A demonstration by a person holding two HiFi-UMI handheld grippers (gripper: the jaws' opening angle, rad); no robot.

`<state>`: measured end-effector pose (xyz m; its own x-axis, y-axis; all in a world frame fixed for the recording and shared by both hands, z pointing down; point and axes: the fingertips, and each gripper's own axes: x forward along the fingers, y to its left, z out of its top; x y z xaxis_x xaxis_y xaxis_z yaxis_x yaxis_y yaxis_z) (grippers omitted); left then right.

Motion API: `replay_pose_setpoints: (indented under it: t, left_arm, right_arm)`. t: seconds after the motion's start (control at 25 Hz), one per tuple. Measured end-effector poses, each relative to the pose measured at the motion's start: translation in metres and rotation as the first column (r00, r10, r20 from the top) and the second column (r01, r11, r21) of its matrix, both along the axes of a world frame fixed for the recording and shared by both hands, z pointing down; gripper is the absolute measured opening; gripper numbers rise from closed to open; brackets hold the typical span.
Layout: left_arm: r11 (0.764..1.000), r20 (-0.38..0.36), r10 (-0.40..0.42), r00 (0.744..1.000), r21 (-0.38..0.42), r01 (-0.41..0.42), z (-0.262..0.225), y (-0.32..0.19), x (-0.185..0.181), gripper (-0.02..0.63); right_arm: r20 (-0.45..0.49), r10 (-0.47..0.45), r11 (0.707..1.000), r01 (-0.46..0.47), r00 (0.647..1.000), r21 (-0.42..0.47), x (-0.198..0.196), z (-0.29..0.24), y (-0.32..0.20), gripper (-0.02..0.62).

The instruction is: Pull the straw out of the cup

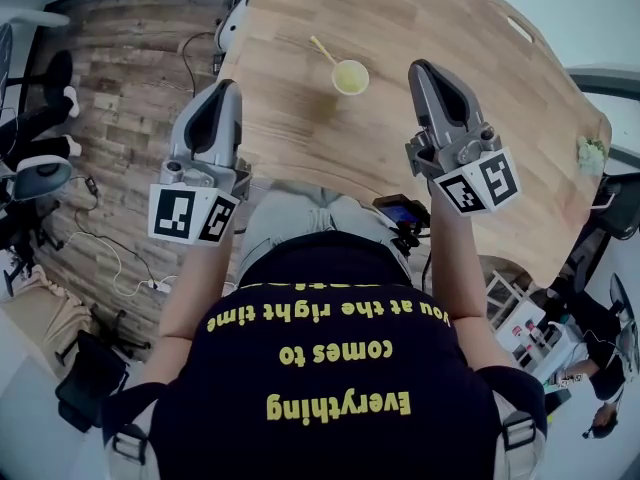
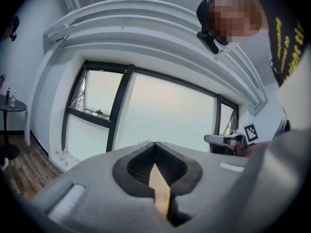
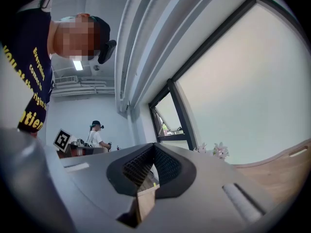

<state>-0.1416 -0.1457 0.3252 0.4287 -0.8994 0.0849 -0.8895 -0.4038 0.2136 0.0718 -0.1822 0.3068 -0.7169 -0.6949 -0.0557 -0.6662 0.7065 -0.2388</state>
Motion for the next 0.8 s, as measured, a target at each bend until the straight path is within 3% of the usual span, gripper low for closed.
replay_pose_setpoints:
  t: [0.28, 0.6, 0.8]
  left_arm:
    - [0.999, 0.007, -0.035, 0.999, -0.017, 0.035, 0.006, -0.001, -0.01, 0.0]
    - [0.997, 0.011, -0.072, 0.997, -0.033, 0.072, 0.013, -0.004, -0.022, 0.0]
    - [0.996, 0.008, -0.083, 0.996, -0.037, 0.084, 0.015, -0.005, -0.028, 0.0]
  right_arm:
    - [-0.145, -0.123, 0.992, 0.116, 0.982, -0.057, -0.038, 0.051, -0.016, 0.044]
    - [-0.312, -0.249, 0.965, 0.207, 0.917, -0.161, -0.071, 0.117, -0.028, 0.124]
    - [-0.363, -0.289, 0.951, 0.223, 0.886, -0.213, -0.08, 0.144, -0.031, 0.15]
